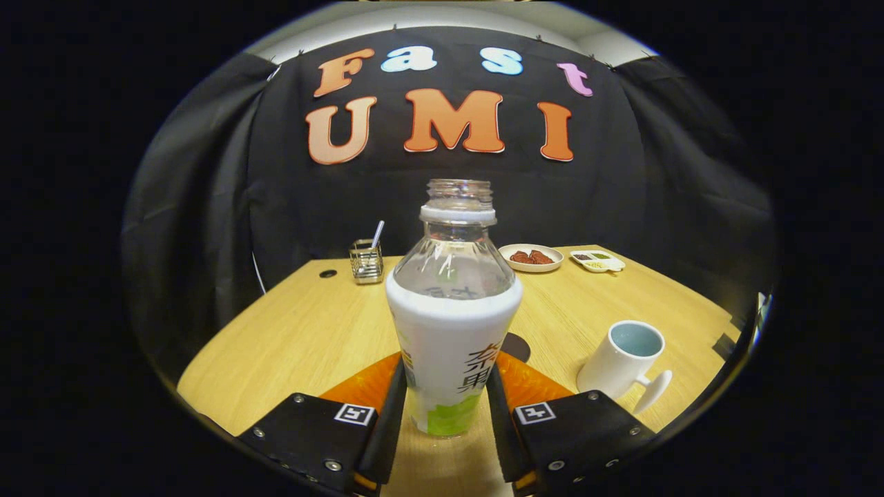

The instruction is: Take the bottle from table, then pour the juice into the cup, finally place the bottle on the coaster

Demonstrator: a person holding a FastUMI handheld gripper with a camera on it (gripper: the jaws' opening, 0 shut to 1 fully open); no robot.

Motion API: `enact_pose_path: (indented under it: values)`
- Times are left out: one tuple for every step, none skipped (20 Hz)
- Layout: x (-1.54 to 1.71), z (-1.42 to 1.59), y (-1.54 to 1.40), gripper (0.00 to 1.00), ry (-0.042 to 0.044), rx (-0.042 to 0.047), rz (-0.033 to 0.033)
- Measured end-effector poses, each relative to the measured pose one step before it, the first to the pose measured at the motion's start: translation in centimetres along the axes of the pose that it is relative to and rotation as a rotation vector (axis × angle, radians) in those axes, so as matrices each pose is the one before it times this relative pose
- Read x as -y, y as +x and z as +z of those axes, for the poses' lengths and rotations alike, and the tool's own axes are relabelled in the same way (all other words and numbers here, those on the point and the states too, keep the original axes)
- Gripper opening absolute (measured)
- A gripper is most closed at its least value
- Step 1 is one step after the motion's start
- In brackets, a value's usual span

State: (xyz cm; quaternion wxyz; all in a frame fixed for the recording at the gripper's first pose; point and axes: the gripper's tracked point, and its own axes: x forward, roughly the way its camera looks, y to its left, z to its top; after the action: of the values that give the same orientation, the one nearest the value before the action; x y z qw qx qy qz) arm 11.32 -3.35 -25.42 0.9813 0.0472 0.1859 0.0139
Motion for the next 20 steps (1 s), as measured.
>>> enact_pose_path:
  values:
    - [-0.279,0.676,-0.105,0.6,0.04647,0.01056,0.01846]
    - [-0.208,0.508,-0.233,0.59,0.04244,0.00822,0.01861]
    - [-0.085,0.543,-0.13,0.59,0.04394,0.01071,0.01381]
    - [0.035,0.621,-0.221,0.59,0.04879,0.0134,0.00801]
    - [-0.036,0.481,-0.065,0.59,0.05022,0.00606,0.00814]
    - [-0.001,0.261,-0.062,0.59,0.0487,0.00016,0.00791]
    - [0.111,0.256,0.03,0.59,0.04142,0.001,0.00338]
    - [0.346,0.265,0.109,0.59,0.03814,-0.0005,-0.00411]
    - [0.288,0.279,0.034,0.59,0.03311,-0.00111,-0.00229]
    - [0.253,0.346,-0.015,0.59,0.03156,0.00256,-0.0034]
    - [0.297,0.38,0.083,0.59,0.03222,0.00491,-0.00521]
    - [0.276,0.299,0.099,0.59,0.03289,0.0026,-0.00286]
    - [0.22,0.302,0.167,0.59,0.03708,0.00107,-0.00166]
    - [0.111,0.248,0.073,0.59,0.04134,-0.00016,0.0025]
    - [-0.08,0.298,0.079,0.59,0.04118,0.00198,0.01215]
    - [-0.084,0.397,0.012,0.59,0.04412,0.00713,0.00969]
    - [-0.184,0.489,0.177,0.59,0.0432,0.00837,0.01069]
    - [-0.238,0.423,0.117,0.59,0.0422,0.00554,0.01319]
    - [-0.302,0.43,0.216,0.59,0.03702,0.00479,0.01225]
    - [-0.101,0.446,0.015,0.59,0.03436,0.00723,0.00729]
